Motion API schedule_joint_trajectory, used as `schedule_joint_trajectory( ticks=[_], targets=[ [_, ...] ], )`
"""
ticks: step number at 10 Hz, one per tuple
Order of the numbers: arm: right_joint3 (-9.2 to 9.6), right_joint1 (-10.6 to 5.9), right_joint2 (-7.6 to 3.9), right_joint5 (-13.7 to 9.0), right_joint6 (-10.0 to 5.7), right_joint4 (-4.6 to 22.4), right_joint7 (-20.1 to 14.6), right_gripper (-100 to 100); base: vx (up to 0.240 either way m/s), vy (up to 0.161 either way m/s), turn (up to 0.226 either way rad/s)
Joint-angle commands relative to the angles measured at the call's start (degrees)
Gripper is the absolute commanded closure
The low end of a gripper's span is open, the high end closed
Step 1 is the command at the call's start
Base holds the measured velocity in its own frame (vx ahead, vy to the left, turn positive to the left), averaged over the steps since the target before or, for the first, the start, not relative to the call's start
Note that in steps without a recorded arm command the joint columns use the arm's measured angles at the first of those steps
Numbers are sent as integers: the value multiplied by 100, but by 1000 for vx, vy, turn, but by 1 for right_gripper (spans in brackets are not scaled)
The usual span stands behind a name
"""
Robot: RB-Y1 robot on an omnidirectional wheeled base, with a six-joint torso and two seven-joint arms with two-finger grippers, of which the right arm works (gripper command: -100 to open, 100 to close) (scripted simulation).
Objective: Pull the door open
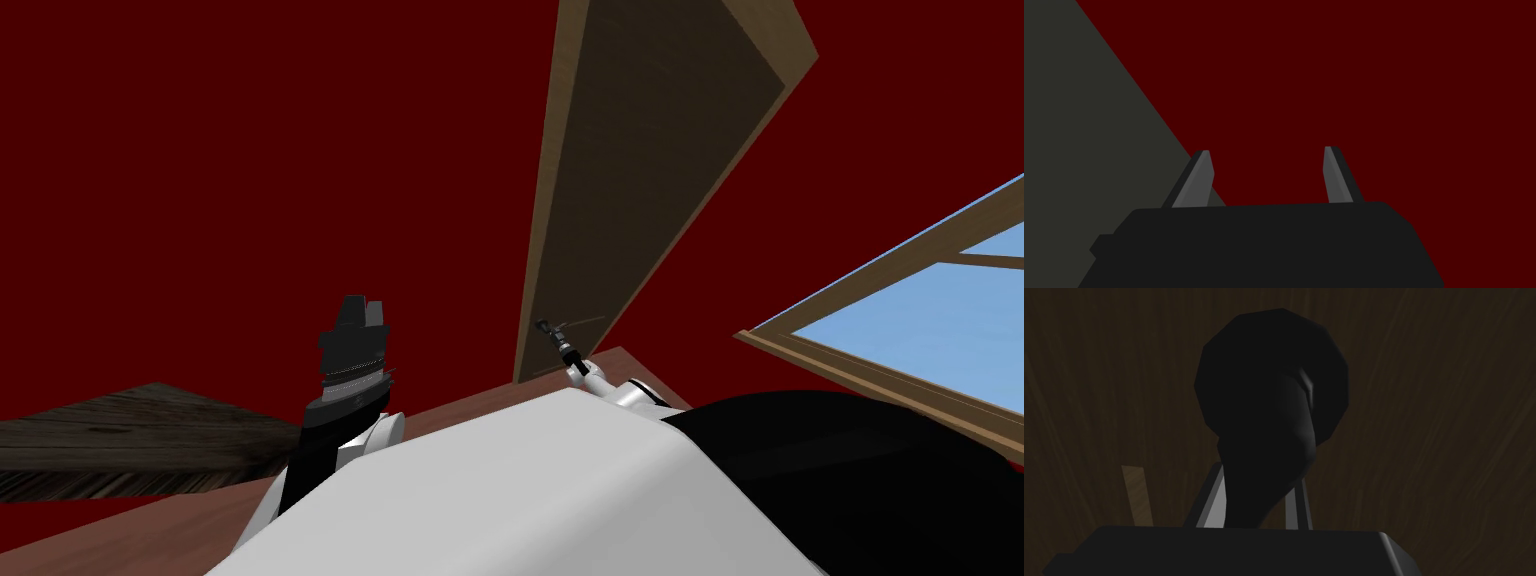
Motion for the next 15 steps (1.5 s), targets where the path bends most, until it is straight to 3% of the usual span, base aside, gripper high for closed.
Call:
schedule_joint_trajectory(
  ticks=[1, 3, 11, 15],
  targets=[
    [5, 3, 2, 5, -8, -3, 9, 100, -10, -2, 2],
    [5, 3, 2, 5, -8, -3, 9, 100, -3, 0, -1],
    [299, 354, -446, 116, -659, 84, -493, 100, -147, -54, 109],
    [399, 471, -598, 154, -885, 111, -663, 100, -100, -52, 81]
  ],
)
